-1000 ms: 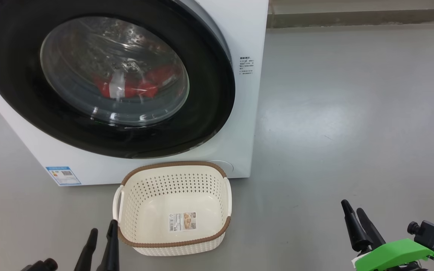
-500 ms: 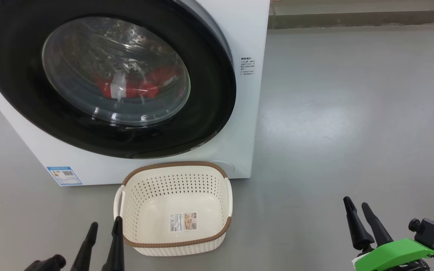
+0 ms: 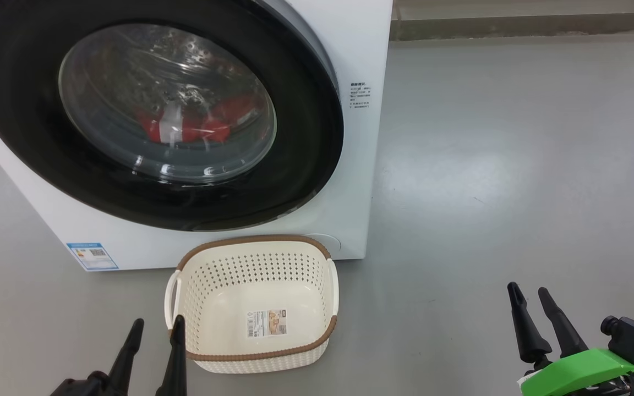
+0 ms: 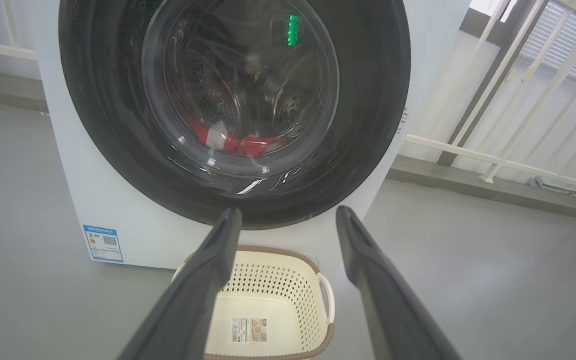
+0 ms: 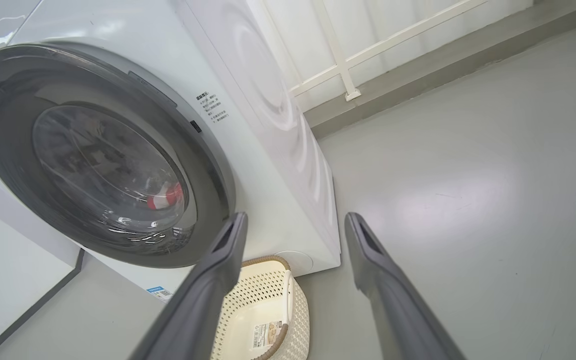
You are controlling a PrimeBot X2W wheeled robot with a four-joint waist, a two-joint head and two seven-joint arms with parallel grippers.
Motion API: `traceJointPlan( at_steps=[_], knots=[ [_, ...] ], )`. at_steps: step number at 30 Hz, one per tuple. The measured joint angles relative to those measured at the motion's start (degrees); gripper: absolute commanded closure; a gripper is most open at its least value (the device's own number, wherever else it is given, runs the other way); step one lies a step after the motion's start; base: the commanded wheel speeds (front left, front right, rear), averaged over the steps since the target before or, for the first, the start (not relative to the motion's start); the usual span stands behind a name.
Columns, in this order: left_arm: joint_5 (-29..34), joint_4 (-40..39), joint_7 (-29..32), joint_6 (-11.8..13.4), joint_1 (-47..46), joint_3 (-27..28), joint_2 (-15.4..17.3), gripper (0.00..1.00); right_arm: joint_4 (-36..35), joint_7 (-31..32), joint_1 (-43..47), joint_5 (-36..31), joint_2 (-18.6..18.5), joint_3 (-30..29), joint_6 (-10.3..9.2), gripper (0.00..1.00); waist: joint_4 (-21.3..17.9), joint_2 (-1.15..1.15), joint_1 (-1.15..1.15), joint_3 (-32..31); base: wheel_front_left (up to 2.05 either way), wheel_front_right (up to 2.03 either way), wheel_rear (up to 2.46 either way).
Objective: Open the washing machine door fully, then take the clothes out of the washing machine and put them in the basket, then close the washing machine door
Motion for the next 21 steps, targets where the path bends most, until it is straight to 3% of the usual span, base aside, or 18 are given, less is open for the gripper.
traceJointPlan(
  at_steps=[21],
  knots=[
    [12.8, -0.2, -3.5, 0.0, 0.8, -0.8, 0.6, 0.00, -1.4, -3.5, 0.6, -10.6, -0.5, -2.1, 0.01, 0.00, -0.2, 0.00, 0.00, 0.4, 0.00, 0.00, 0.00]
  ],
)
